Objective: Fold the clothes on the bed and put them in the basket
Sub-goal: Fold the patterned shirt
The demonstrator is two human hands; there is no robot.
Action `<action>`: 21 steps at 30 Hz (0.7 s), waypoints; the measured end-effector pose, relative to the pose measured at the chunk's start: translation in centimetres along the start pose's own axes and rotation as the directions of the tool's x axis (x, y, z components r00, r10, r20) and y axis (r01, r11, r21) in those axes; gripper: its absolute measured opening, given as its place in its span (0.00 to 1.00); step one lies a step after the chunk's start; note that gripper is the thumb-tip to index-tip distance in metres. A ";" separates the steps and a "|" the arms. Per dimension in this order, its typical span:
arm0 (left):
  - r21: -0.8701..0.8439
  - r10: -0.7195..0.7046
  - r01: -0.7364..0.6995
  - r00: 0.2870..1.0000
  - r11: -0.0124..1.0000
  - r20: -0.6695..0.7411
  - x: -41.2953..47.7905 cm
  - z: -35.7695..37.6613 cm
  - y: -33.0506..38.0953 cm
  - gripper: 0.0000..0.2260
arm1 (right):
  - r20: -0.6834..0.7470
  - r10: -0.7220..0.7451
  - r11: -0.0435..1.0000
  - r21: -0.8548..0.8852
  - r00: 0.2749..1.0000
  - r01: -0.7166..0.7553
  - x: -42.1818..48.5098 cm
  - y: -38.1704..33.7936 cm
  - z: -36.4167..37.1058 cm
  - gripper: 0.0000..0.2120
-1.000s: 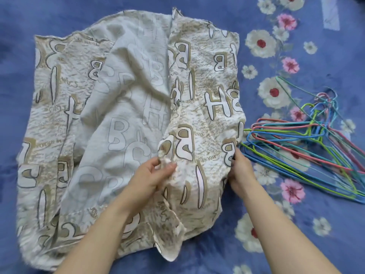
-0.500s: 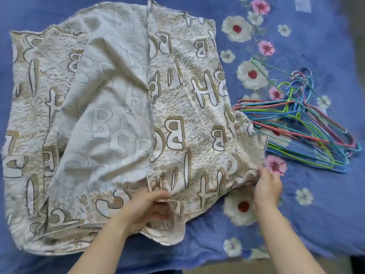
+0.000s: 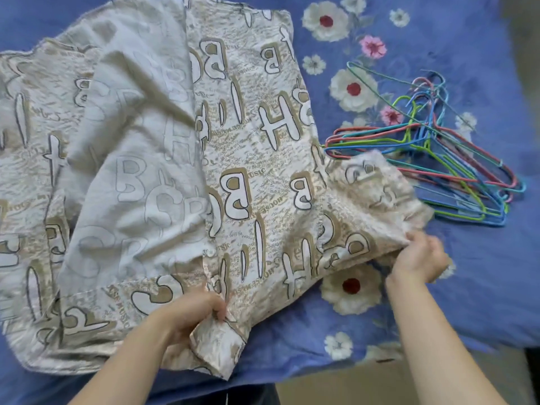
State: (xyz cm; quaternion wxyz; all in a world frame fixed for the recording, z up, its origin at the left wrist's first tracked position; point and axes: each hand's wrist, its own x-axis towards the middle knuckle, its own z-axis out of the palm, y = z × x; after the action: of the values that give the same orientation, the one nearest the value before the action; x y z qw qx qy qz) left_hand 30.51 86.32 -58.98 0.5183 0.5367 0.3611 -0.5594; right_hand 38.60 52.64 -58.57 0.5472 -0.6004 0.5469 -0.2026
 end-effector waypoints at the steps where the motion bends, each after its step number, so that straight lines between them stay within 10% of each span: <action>1: 0.047 -0.004 0.004 1.000 0.999 0.005 0.1 -0.1 -0.1 0.39 | -0.028 0.069 0.995 -0.077 0.997 -0.071 0.3 1.3 -0.7 0.13; 3: 0.078 0.011 -0.012 1.000 0.997 0.021 0.9 -0.1 -0.4 0.38 | 0.034 0.282 0.958 -0.056 0.959 -0.280 1.1 2.7 -1.4 0.04; 5: 0.089 0.041 -0.041 0.999 0.995 0.007 1.2 0.5 0.2 0.28 | 0.135 0.372 0.926 0.020 0.919 -0.378 1.6 2.6 -0.9 0.15; 11: 0.220 -0.087 0.068 0.993 0.973 0.078 1.5 -0.1 0.7 0.50 | 0.039 0.121 0.992 -0.050 0.992 -0.119 2.4 -0.3 1.0 0.08; 16: 0.369 -0.208 0.131 0.962 0.920 0.178 -0.1 0.8 0.2 0.25 | 0.067 0.263 0.963 -0.079 0.962 -0.258 2.6 1.3 -0.9 0.11; 19: 0.239 -0.120 0.085 0.983 0.967 0.136 -0.4 1.6 0.0 0.47 | 0.261 0.409 0.886 0.117 0.874 -0.450 1.0 2.1 -1.3 0.09; 21: 0.037 0.062 -0.065 0.996 0.997 0.061 -1.2 2.0 0.4 0.44 | 0.395 0.425 0.876 0.047 0.814 -0.480 -0.2 2.7 -1.5 0.13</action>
State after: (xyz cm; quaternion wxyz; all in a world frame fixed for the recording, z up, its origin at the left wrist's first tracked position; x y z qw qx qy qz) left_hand 30.29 84.54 -57.46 0.5359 0.5409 0.3171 -0.5654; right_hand 36.12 52.70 -60.42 0.7154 -0.4387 0.5436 0.0123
